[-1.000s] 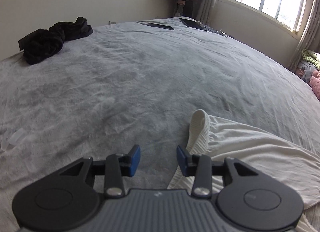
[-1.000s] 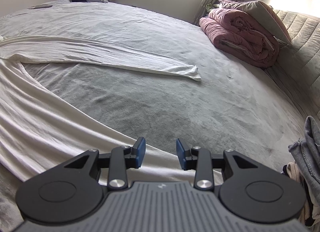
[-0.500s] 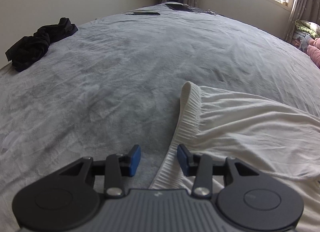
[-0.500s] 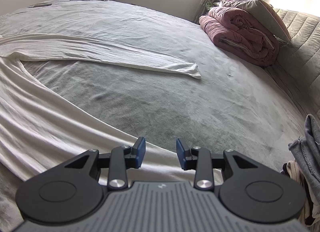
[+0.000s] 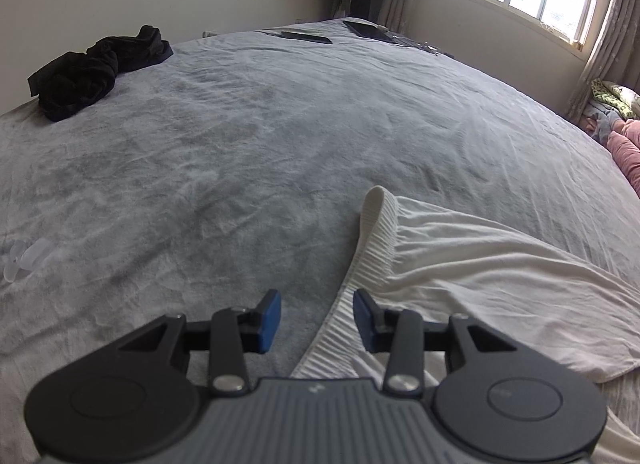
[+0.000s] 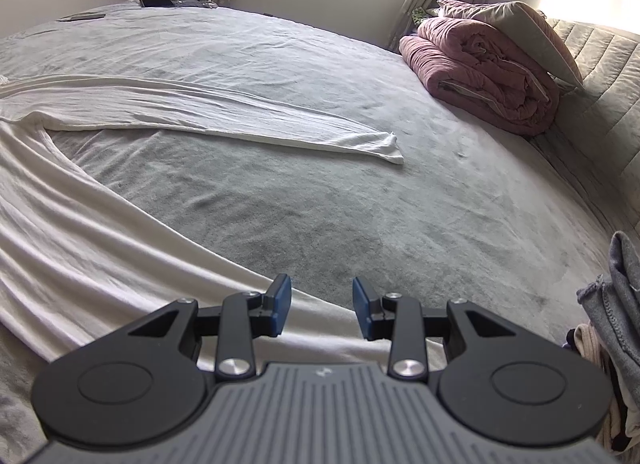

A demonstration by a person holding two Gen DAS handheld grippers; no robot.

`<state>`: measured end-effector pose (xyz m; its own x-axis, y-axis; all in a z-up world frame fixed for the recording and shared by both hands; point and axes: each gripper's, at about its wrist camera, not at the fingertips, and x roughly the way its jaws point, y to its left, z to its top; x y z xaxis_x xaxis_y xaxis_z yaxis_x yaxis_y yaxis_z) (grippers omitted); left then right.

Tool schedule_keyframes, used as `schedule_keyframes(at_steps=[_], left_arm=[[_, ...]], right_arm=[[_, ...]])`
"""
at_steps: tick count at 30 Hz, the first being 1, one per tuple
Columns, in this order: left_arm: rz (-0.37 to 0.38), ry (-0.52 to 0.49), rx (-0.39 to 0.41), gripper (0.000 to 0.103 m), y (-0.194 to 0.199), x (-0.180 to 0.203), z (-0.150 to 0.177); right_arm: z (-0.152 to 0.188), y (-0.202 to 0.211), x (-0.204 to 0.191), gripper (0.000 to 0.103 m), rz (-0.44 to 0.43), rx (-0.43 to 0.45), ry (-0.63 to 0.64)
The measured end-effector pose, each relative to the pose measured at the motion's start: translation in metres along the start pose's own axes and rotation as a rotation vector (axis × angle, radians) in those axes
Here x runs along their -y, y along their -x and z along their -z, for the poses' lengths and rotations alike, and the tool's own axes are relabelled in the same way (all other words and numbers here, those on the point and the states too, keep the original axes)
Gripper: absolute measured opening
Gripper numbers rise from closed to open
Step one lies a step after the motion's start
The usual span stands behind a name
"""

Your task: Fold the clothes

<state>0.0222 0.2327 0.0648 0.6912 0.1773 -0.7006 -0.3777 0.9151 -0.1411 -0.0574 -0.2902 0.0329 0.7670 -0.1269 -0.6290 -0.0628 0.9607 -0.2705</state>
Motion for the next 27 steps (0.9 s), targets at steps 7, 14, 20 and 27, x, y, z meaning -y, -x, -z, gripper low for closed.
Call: schedule_keyframes(at_steps=[7, 14, 20, 27], left_arm=[[0.036, 0.130, -0.028, 0.041, 0.023, -0.024, 0.012], [0.142, 0.364, -0.103, 0.044, 0.038, -0.055, 0.040], [0.176, 0.361, -0.130, 0.045, 0.037, -0.046, 0.059], [0.175, 0.339, -0.109, 0.044, 0.039, -0.042, 0.060]], right_arm=[[-0.004, 0.002, -0.003, 0.037, -0.037, 0.016, 0.000], [-0.008, 0.008, 0.012, 0.037, -0.104, 0.028, -0.108], [-0.002, 0.003, 0.052, 0.037, -0.235, -0.047, -0.429], [0.016, 0.007, 0.079, 0.037, -0.224, -0.098, -0.581]])
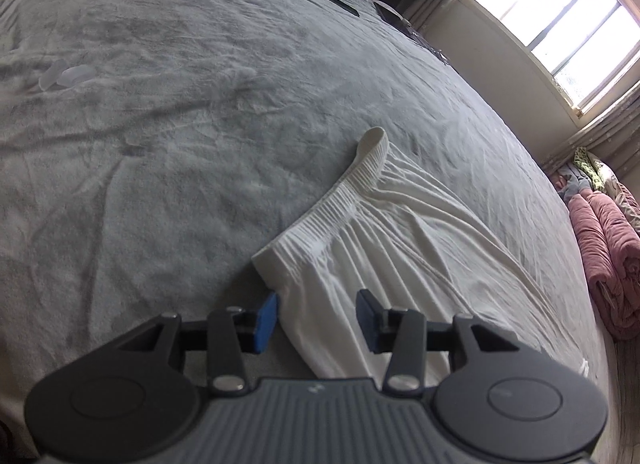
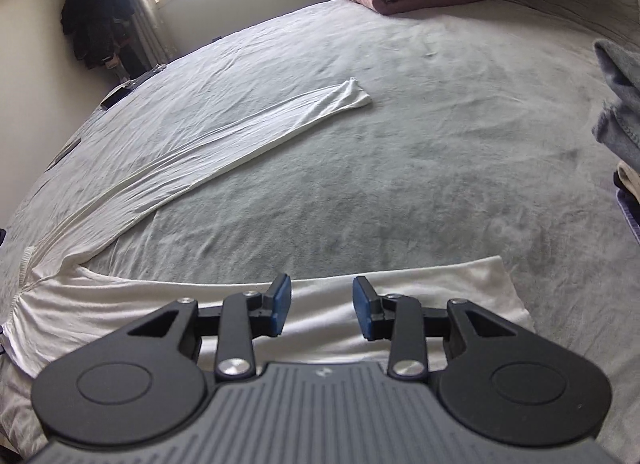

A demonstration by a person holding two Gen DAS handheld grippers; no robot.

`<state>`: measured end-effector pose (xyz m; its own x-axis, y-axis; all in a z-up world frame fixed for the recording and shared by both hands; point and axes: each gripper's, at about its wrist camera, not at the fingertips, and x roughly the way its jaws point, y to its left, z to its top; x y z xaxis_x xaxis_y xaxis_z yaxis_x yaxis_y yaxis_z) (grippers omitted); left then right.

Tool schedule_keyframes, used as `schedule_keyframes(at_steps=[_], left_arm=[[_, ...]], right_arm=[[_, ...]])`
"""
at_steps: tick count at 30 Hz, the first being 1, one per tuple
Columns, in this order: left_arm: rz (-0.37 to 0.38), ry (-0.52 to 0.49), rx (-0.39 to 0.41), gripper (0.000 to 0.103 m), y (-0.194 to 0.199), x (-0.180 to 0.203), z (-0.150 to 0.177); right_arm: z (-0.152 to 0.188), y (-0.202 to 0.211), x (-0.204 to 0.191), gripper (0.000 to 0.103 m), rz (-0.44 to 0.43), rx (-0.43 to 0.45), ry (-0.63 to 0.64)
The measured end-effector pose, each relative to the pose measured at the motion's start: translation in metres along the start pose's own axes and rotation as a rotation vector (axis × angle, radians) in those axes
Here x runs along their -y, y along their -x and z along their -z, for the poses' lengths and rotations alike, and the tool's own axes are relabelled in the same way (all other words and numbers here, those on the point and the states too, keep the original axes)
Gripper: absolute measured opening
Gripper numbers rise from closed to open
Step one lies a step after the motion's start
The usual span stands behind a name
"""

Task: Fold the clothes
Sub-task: 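Grasp the waistband with the left gripper while the right gripper grasps the sleeve end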

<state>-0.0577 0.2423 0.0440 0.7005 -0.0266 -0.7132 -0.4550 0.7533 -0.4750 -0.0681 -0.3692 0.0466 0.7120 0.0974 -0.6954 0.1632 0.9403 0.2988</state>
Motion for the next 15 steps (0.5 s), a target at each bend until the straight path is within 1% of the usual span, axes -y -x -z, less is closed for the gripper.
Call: schedule_keyframes(at_steps=[3, 5, 7, 10, 13, 15], left_arm=[[-0.003, 0.010, -0.007, 0.042, -0.001, -0.003, 0.000], [-0.010, 0.016, -0.013, 0.042, -0.002, -0.005, 0.000], [-0.019, 0.025, -0.016, 0.039, -0.004, -0.007, 0.001], [-0.028, 0.013, -0.010, 0.036, -0.004, -0.006, 0.002], [-0.046, 0.002, -0.009, 0.032, -0.005, -0.004, 0.002], [-0.054, -0.005, -0.008, 0.020, -0.006, -0.002, 0.002]], right_arm=[[0.003, 0.008, 0.019, 0.039, -0.005, -0.012, -0.075], [0.007, 0.014, 0.034, 0.040, -0.021, -0.023, -0.159], [0.013, 0.022, 0.048, 0.040, -0.030, -0.032, -0.234], [0.022, 0.039, 0.060, 0.040, -0.020, -0.015, -0.293], [0.034, 0.049, 0.068, 0.040, -0.038, -0.027, -0.381], [0.044, 0.052, 0.074, 0.040, -0.043, -0.039, -0.461]])
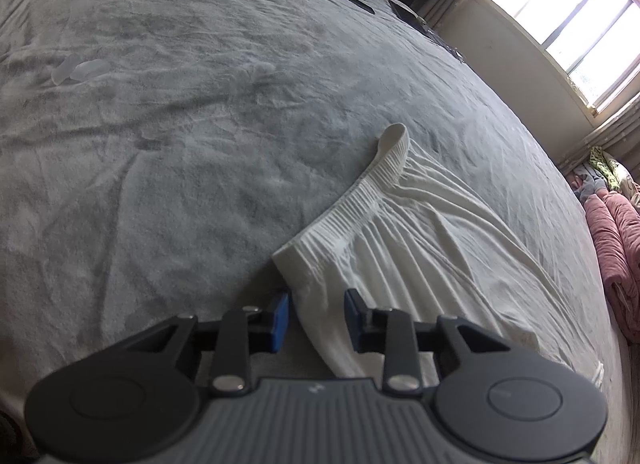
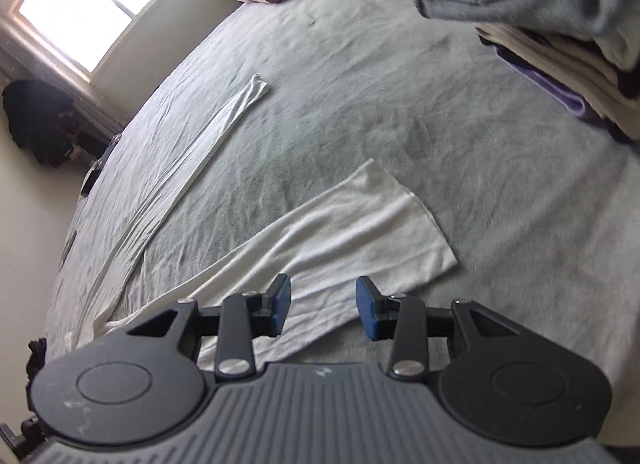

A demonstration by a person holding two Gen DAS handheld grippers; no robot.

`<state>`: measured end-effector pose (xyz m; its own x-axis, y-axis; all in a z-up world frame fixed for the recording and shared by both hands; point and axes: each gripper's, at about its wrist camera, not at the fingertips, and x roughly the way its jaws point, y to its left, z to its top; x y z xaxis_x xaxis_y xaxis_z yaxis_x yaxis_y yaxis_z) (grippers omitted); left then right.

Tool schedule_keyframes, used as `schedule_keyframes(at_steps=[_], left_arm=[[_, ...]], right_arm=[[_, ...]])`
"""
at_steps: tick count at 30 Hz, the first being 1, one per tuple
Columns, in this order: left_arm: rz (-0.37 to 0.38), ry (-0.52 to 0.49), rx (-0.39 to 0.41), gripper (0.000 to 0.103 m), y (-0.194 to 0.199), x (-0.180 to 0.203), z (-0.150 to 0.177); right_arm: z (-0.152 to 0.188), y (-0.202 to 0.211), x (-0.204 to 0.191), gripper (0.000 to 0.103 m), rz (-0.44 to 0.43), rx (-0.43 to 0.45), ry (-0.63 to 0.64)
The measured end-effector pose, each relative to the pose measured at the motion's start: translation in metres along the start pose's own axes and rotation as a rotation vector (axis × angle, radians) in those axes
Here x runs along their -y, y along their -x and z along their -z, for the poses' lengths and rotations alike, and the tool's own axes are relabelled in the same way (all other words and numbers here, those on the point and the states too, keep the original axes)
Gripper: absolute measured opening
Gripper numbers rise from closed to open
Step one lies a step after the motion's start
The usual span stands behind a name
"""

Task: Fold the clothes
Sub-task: 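Grasp the waistband with the left gripper while the right gripper grasps the sleeve end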

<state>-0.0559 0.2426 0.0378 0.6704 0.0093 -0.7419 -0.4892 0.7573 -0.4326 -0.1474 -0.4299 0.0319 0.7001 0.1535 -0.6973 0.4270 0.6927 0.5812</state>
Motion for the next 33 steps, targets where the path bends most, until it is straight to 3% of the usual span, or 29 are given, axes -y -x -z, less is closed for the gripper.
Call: schedule_keyframes(at_steps=[3, 8, 14, 24, 33], left_arm=[[-0.019, -0.006, 0.001, 0.011, -0.002, 0.000, 0.000], [-0.032, -0.013, 0.005, 0.006, -0.002, -0.002, 0.000], [-0.041, -0.016, 0.008, 0.004, -0.003, -0.001, 0.000], [-0.044, -0.010, 0.010, 0.004, -0.004, -0.001, -0.001], [-0.042, -0.007, 0.010, 0.004, -0.003, -0.001, -0.001]], right_arm=[[0.006, 0.007, 0.007, 0.040, 0.016, 0.028, -0.067], [0.007, 0.006, 0.015, 0.040, 0.048, 0.037, -0.151], [0.005, 0.004, 0.019, 0.039, 0.087, 0.074, -0.215], [0.005, 0.010, 0.025, 0.025, 0.185, 0.171, -0.267], [0.005, 0.005, 0.022, 0.022, 0.257, 0.211, -0.236]])
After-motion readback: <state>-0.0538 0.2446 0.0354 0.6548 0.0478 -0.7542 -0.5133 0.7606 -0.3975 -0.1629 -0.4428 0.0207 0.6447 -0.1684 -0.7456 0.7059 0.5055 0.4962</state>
